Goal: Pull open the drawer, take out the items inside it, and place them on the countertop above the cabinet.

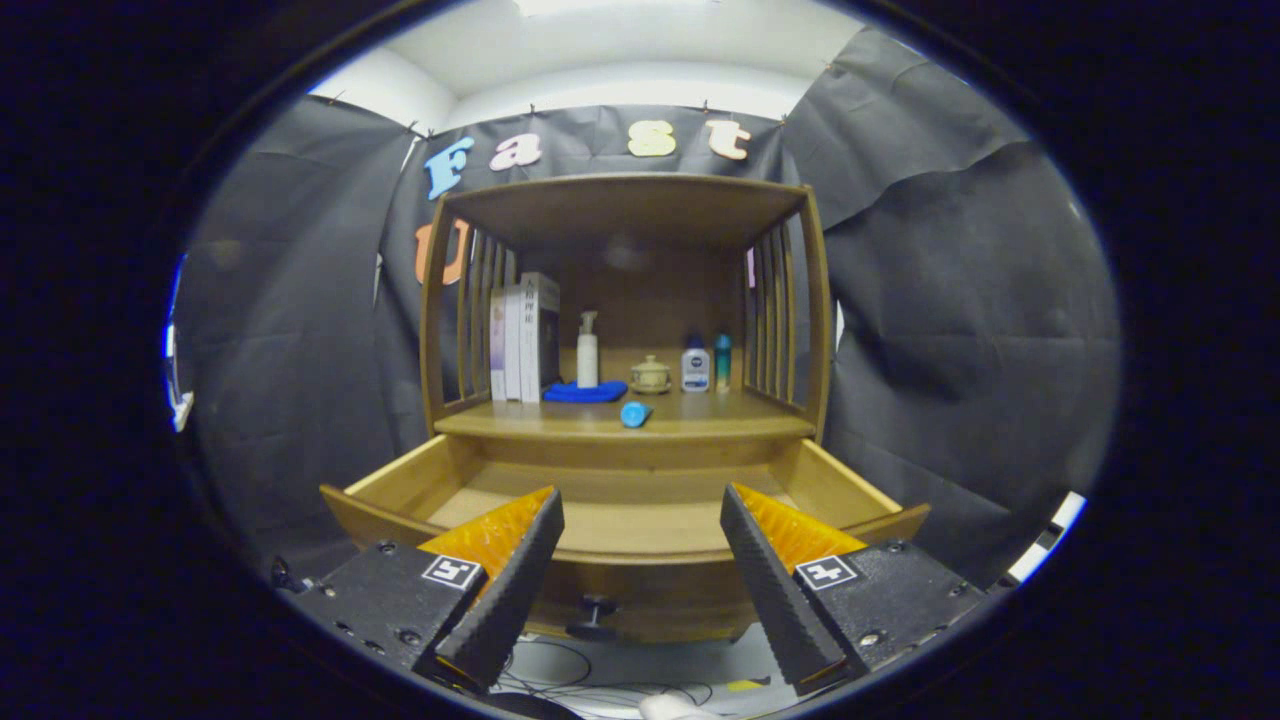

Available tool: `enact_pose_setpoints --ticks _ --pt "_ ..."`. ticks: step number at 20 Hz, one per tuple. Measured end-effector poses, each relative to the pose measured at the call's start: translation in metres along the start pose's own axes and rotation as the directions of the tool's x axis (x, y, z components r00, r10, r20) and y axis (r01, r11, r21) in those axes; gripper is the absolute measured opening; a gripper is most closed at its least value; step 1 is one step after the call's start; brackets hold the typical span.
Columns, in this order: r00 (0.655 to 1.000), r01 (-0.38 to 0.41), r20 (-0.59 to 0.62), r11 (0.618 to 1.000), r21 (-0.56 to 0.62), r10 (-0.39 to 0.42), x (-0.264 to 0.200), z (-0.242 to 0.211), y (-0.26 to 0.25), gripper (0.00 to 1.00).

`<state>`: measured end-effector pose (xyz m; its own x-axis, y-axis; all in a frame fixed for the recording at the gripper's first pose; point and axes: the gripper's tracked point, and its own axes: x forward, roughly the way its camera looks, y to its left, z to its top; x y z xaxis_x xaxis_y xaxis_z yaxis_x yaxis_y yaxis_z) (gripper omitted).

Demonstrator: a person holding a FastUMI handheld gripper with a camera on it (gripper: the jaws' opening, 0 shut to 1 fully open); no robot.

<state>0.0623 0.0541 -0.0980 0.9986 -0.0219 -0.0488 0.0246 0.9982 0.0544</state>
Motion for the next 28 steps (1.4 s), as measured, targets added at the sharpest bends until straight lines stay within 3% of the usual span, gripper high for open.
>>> enact_pose_setpoints --ticks 9,18,28 --pt "0.997 -0.019 -0.076 1.000 -0.019 0.018 0.010 -0.048 0.012 0.99" --pt "0.995 0.034 -0.097 0.999 -0.029 -0.036 0.029 -0.064 0.014 0.99" --pt "0.996 0.009 -0.088 1.000 0.016 -0.008 0.040 -0.068 0.018 1.00"
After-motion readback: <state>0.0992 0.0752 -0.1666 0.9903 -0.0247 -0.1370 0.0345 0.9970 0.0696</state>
